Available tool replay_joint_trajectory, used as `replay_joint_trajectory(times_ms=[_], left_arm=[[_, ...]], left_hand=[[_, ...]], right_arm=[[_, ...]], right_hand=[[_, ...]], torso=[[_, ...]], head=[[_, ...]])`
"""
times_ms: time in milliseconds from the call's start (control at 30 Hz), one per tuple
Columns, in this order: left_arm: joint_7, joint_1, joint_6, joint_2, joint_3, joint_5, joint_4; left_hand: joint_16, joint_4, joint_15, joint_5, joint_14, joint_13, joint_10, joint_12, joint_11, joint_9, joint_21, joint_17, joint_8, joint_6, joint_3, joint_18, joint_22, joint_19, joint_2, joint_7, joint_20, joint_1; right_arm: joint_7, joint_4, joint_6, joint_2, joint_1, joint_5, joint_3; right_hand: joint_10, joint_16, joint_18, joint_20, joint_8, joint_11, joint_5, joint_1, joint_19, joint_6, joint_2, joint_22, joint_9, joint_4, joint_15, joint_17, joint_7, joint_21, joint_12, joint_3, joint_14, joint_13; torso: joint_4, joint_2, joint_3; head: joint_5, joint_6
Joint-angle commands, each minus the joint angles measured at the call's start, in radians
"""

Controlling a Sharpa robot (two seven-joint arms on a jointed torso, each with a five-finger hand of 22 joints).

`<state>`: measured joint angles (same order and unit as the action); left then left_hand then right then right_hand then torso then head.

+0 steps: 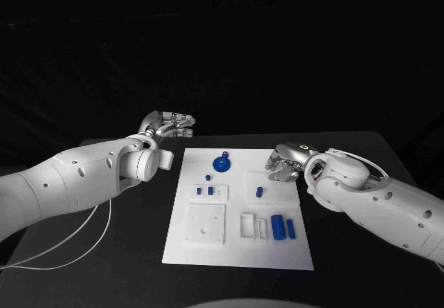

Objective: Assemble the parts on the task board

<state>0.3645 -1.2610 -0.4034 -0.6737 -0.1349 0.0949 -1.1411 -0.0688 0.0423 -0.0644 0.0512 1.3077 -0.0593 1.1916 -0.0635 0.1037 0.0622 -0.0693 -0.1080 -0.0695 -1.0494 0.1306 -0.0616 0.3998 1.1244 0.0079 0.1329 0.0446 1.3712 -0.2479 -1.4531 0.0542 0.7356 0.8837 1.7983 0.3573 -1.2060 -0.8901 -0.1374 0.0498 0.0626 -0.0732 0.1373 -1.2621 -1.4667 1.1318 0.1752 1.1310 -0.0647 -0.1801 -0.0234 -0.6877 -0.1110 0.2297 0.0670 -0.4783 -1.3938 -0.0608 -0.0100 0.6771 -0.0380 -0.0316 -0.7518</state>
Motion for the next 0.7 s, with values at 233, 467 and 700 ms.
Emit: replay_joint_trajectory(times_ms=[233, 467, 700], left_arm=[[0.010, -0.002, 0.027, 0.000, 0.001, -0.012, -0.001], [0.003, -0.002, 0.027, 0.000, 0.001, -0.011, 0.001], [-0.003, -0.002, 0.031, 0.000, 0.001, -0.011, 0.002]], left_hand=[[0.003, 0.001, 0.002, 0.000, 0.008, 0.001, 0.001, 0.002, -0.005, 0.001, -0.008, 0.001, -0.008, 0.004, -0.007, 0.008, -0.016, 0.008, 0.003, -0.001, -0.001, 0.004], [0.003, 0.005, 0.002, 0.000, 0.009, 0.001, 0.002, 0.002, -0.006, 0.001, -0.008, 0.001, -0.008, 0.004, -0.007, 0.008, -0.026, 0.011, 0.002, -0.001, -0.002, 0.010], [0.003, 0.007, 0.002, -0.001, 0.009, 0.001, 0.003, 0.002, -0.005, 0.001, -0.009, 0.001, -0.008, 0.003, -0.008, 0.008, -0.027, 0.011, 0.001, -0.001, -0.002, 0.010]], right_arm=[[-0.031, 0.003, -0.037, -0.005, -0.002, 0.056, -0.007], [-0.034, 0.012, -0.042, -0.010, -0.003, 0.066, -0.012], [-0.030, 0.020, -0.044, -0.017, -0.004, 0.069, -0.021]], right_hand=[[-0.003, -0.006, -0.002, -0.004, 0.000, 0.005, -0.075, -0.012, -0.037, 0.010, -0.005, -0.012, -0.001, 0.012, 0.000, 0.006, 0.007, 0.005, -0.005, 0.008, 0.001, 0.000], [-0.020, -0.009, 0.001, 0.000, 0.000, 0.010, -0.082, -0.016, -0.036, 0.026, -0.011, -0.015, -0.001, 0.011, -0.004, 0.007, 0.009, 0.010, -0.005, -0.018, 0.003, 0.000], [-0.055, -0.012, 0.008, 0.008, 0.002, 0.022, -0.088, -0.020, -0.034, 0.056, -0.027, -0.013, -0.003, 0.010, -0.012, 0.006, 0.016, 0.016, -0.004, -0.046, 0.003, -0.001]], torso=[[-0.0004, 0.000, -0.0004], [-0.0003, 0.000, -0.0002], [-0.0002, 0.000, -0.0004]], head=[[-0.002, -0.005], [-0.004, -0.007], [-0.004, -0.009]])
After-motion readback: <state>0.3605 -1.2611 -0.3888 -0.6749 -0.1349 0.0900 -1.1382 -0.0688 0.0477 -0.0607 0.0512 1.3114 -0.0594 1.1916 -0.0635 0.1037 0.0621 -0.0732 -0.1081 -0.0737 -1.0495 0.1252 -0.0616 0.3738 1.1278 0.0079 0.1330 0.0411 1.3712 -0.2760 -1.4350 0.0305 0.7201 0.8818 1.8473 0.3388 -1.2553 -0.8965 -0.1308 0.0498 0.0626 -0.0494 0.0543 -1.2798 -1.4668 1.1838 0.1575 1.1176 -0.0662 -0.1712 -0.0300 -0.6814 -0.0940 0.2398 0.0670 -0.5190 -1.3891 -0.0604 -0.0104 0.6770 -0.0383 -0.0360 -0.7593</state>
